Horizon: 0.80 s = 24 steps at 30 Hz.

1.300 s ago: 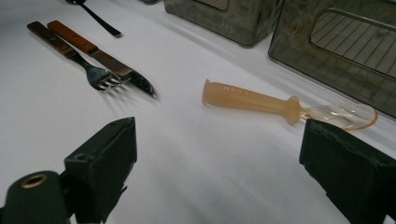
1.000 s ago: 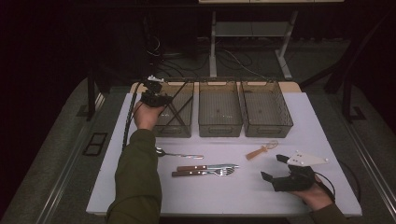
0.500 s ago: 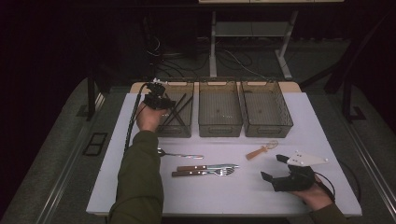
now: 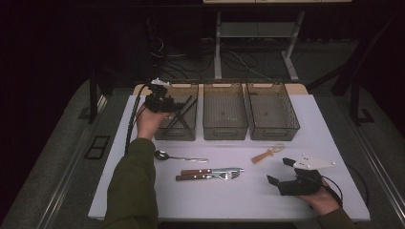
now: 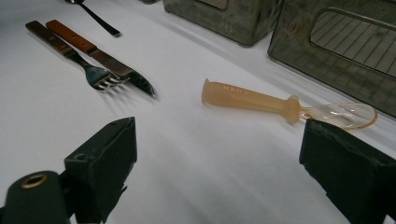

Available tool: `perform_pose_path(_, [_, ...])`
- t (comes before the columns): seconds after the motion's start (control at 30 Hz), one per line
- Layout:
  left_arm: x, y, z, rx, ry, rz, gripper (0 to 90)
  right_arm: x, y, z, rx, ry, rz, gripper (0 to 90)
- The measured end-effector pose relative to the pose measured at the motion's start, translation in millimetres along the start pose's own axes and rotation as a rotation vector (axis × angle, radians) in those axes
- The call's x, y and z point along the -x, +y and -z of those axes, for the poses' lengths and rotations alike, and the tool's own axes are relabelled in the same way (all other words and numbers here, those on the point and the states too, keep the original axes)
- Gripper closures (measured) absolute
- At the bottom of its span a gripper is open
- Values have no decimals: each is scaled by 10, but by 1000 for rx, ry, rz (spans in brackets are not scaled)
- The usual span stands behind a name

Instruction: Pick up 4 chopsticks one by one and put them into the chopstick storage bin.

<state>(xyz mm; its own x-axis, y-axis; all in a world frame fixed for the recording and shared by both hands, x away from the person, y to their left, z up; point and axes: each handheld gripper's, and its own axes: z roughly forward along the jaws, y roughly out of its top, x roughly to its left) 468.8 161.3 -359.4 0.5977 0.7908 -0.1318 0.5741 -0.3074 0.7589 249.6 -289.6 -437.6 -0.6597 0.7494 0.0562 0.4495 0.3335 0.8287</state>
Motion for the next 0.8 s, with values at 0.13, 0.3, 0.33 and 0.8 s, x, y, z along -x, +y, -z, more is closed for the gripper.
perform_pose_path(0.13, [56, -49, 78, 14, -20, -6, 379, -2, 1, -1, 1, 0, 0, 113])
perform_pose_path(0.3, [144, -117, 204, 33, -33, -20, 359, -2, 1, 0, 2, -1, 0, 113])
perform_pose_path(0.33, [160, -130, 230, 36, -41, -27, 353, -2, 1, 1, 3, -1, 0, 113])
perform_pose_path(0.8, [427, -421, 534, 64, -74, -74, 306, -9, 1, 6, 1, -3, -3, 113])
